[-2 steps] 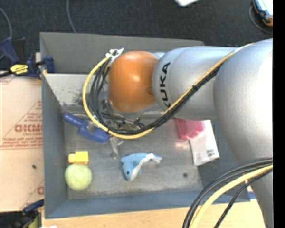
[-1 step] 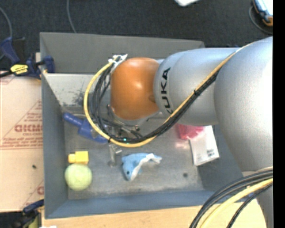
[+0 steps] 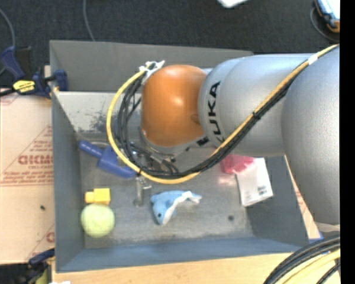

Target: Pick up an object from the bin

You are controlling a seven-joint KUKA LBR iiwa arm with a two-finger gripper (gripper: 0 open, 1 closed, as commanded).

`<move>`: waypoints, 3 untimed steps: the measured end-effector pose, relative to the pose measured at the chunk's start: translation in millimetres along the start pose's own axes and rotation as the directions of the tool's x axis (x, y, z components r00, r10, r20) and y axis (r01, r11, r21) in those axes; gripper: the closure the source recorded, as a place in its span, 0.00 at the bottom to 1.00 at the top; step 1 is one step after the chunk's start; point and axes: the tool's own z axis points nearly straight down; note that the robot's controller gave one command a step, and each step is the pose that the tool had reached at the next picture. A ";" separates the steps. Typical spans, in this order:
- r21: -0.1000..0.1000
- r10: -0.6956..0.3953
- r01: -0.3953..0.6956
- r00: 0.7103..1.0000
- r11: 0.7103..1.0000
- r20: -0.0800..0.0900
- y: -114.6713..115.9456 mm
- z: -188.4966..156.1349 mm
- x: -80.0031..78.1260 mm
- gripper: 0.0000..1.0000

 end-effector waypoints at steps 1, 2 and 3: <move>0.002 -0.033 0.033 0.999 0.999 -0.007 -69.8 17.8 9.0 0.00; -0.001 0.025 -0.025 1.000 1.000 -0.001 -75.9 55.9 10.8 0.00; 0.002 0.032 -0.032 0.999 0.999 -0.005 -123.3 51.3 55.0 0.00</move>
Offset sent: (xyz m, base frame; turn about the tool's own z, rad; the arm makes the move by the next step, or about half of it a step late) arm 0.0075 -0.0751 -0.0542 0.0251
